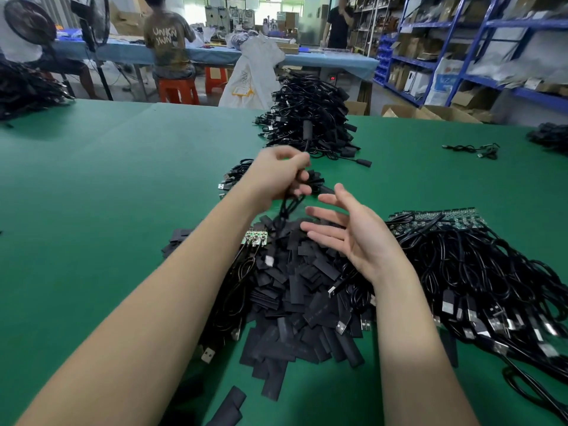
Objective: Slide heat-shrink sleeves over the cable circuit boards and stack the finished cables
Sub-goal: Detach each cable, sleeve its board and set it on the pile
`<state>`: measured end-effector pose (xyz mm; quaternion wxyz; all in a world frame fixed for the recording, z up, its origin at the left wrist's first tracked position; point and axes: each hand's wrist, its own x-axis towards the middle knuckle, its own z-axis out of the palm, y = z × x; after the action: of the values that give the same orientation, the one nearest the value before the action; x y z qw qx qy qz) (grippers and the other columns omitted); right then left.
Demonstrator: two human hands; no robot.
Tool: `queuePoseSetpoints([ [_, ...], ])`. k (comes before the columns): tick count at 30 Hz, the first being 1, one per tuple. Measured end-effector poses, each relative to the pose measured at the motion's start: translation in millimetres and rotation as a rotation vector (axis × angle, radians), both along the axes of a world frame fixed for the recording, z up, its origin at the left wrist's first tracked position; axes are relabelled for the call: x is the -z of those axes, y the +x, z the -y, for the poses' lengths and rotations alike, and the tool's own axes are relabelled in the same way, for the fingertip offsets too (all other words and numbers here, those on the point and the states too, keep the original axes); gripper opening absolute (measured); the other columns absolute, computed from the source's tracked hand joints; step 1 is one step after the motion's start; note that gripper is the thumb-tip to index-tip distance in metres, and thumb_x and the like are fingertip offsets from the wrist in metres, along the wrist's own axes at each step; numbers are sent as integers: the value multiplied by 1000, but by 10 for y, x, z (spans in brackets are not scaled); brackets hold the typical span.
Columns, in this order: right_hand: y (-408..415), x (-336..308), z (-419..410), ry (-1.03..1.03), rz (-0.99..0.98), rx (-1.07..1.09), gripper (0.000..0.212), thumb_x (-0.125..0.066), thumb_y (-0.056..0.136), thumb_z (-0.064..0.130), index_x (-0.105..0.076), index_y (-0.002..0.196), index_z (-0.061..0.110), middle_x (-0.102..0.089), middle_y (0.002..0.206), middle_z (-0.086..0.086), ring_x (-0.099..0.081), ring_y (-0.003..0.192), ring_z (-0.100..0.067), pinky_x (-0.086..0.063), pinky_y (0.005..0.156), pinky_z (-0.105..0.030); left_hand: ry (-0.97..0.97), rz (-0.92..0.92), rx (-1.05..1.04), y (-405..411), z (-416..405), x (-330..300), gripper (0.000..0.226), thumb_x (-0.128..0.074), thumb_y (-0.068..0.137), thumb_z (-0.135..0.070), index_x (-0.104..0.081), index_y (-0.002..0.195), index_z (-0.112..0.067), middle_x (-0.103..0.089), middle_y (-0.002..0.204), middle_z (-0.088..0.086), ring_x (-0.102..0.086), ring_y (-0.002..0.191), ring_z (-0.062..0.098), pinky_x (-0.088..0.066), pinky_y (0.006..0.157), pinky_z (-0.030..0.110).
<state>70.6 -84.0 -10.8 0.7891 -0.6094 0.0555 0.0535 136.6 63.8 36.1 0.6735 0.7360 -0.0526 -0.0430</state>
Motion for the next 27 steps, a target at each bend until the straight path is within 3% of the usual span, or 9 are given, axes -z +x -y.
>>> queuePoseSetpoints([
  [3,10,-3,47,-46,28,20,39,-52,103,48,-64,123,17,-78,109,-4,-77,94,-27,-63,73,-32,460,257,-51,260,-18,-188,19,-61,96,-23,-69,79,-21,-67,61,-6,-67,46,11,-44,45,13],
  [5,17,8,73,-70,36,31,38,-51,103,48,-66,122,18,-78,107,-2,-77,94,-24,-63,76,-32,780,363,-53,434,14,-236,18,-61,95,-31,-71,80,-25,-74,78,-3,-72,67,13,-55,67,20],
  [7,21,22,88,-78,25,37,37,-51,103,48,-67,119,18,-79,105,-1,-77,94,-22,-63,78,-33,1012,405,-68,589,60,-167,14,-60,96,-31,-74,95,-28,-75,103,1,-69,96,21,-57,88,37],
  [11,47,73,102,-125,5,106,35,-52,103,47,-70,112,18,-79,102,-1,-76,94,-17,-61,85,-35,1262,372,61,741,79,161,34,-53,97,-15,-69,126,-23,-65,131,10,-61,117,32,-52,99,47],
  [14,70,114,181,-121,-4,222,33,-52,104,43,-71,106,15,-78,103,-6,-75,95,-16,-60,86,-35,1313,399,58,770,34,377,37,-55,97,-20,-63,133,-25,-59,133,9,-52,125,32,-42,106,51],
  [18,85,144,287,-137,-14,298,30,-55,104,38,-69,104,12,-75,104,-9,-75,95,-18,-60,87,-38,1232,471,17,684,-1,497,39,-57,97,-30,-56,135,-23,-52,136,11,-44,131,31,-37,109,52],
  [23,96,152,328,-232,-29,321,29,-59,101,40,-69,104,13,-74,105,-8,-73,98,-19,-59,89,-41,1058,477,14,452,-75,489,30,-59,97,-32,-62,125,-21,-57,128,9,-49,124,29,-43,104,49],
  [27,77,152,396,-309,-54,328,29,-62,99,41,-69,103,13,-75,101,-8,-75,93,-17,-61,84,-38,930,471,22,213,-183,510,18,-61,96,-31,-68,111,-22,-60,107,-2,-56,105,20,-50,95,40],
])
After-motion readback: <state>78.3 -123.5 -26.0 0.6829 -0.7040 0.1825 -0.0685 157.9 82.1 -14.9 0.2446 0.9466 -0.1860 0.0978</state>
